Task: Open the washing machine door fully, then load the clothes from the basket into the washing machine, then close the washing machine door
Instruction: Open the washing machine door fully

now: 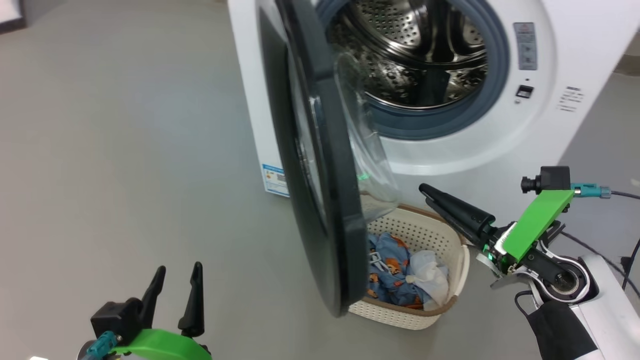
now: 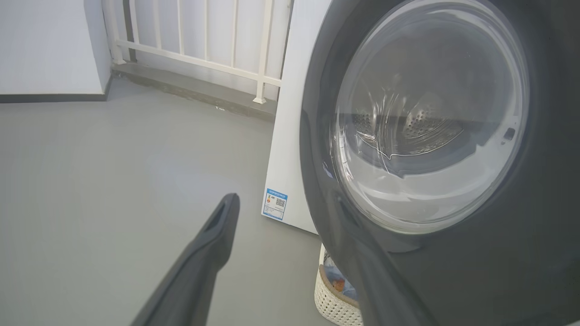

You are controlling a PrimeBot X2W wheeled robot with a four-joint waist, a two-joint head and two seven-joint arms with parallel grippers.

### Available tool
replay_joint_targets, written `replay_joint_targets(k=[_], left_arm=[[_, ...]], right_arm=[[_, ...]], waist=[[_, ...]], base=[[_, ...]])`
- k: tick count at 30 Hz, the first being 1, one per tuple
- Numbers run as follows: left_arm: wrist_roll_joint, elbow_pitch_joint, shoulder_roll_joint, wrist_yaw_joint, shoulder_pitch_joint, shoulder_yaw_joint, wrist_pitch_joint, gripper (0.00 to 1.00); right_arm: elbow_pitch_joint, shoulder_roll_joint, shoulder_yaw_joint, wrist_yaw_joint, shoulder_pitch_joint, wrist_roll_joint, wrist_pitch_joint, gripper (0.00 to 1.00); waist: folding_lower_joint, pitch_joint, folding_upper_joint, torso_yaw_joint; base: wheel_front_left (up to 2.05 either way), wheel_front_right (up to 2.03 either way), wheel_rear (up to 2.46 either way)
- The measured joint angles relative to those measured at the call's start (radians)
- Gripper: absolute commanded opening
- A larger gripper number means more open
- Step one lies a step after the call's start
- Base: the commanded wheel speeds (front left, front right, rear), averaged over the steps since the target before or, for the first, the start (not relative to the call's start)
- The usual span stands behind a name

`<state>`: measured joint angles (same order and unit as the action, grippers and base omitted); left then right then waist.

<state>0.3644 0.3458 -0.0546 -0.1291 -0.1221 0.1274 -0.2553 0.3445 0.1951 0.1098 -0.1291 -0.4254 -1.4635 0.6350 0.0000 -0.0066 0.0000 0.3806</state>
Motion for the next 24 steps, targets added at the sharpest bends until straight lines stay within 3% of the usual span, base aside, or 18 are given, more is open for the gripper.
replay_joint_targets(k=[7, 24], left_arm=[[0.000, -0.022, 0.001, 0.000, 0.001, -0.010, 0.000, 1.00], [-0.026, -0.058, 0.003, 0.000, 0.016, -0.059, 0.000, 1.00]], right_arm=[[-0.083, 0.006, 0.018, 0.000, 0.001, 0.114, -0.165, 1.00], [-0.149, 0.113, 0.125, 0.000, 0.125, 0.387, -0.555, 1.00]], waist=[[-0.0001, -0.003, 0.0000, -0.078], [0.0000, -0.005, 0.0000, -0.251]], base=[[0.00, 0.00, 0.00], [0.00, 0.00, 0.00]])
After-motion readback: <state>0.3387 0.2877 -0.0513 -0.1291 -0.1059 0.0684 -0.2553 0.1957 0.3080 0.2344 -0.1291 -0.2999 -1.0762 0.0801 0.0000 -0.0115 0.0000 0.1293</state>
